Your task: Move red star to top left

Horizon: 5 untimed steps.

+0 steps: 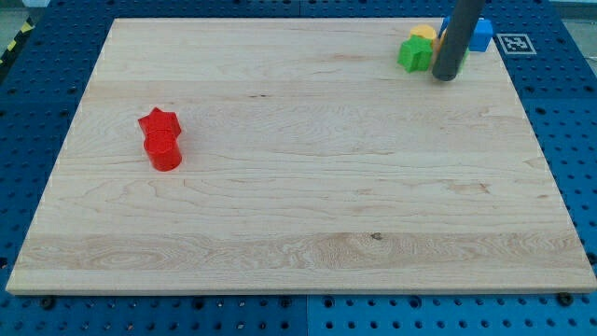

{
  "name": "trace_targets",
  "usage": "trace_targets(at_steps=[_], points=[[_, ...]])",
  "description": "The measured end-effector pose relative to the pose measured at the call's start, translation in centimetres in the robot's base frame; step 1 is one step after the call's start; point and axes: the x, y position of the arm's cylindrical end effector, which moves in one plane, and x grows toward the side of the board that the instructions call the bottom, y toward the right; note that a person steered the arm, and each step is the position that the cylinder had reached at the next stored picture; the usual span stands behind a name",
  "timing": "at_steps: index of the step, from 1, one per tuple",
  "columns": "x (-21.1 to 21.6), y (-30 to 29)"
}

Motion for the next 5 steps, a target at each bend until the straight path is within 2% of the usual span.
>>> trace_targets(at_steps=[1,3,4,5], points=[[2.7,-3.3],[17.5,-15.6],[23.0,-24.3],[24.0,-34.4]])
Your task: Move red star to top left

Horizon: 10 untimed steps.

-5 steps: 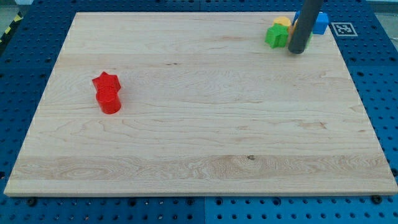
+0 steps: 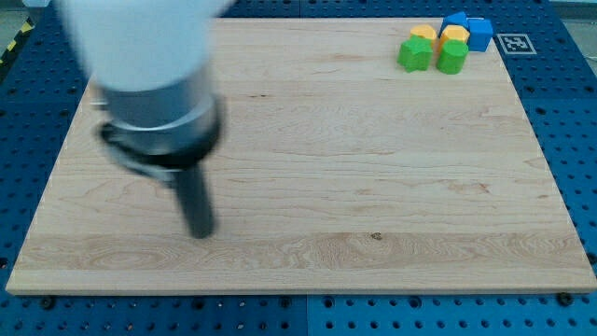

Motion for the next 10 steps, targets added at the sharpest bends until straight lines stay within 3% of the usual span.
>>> trace_targets(at_steps=[3,10], points=[[-5.3,-3.7],[-13.2,-4.3]])
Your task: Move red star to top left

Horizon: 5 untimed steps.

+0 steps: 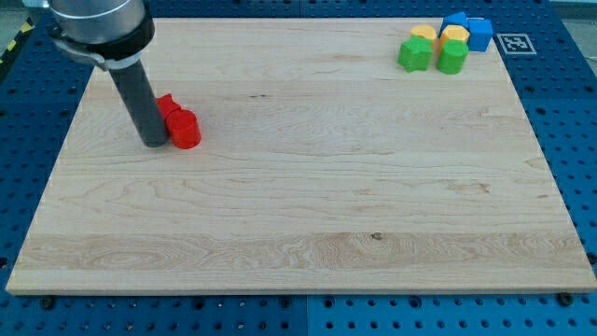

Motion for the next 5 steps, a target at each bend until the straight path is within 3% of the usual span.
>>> trace_targets(at_steps=[5], points=[[-11.8,0.0]])
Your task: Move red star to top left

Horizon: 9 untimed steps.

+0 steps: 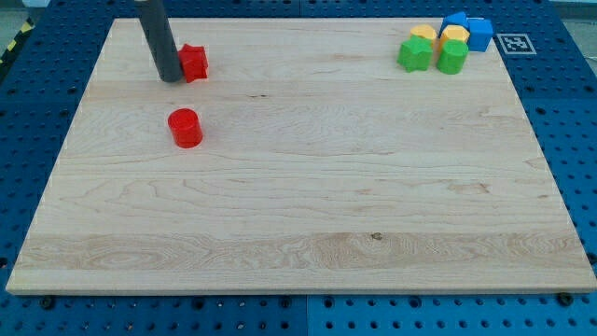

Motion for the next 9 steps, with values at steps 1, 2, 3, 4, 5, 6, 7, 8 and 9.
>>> trace_targets(at_steps=[1,2,3,4,5,6,7,8,9], points=[[-1.9,0.0],[0.3,1.5],[2.5,4.9],[2.4,7.6],[1.7,7.7],[0.5,7.2],[-1.0,6.3],[-1.9,5.1],[-1.9,4.3]])
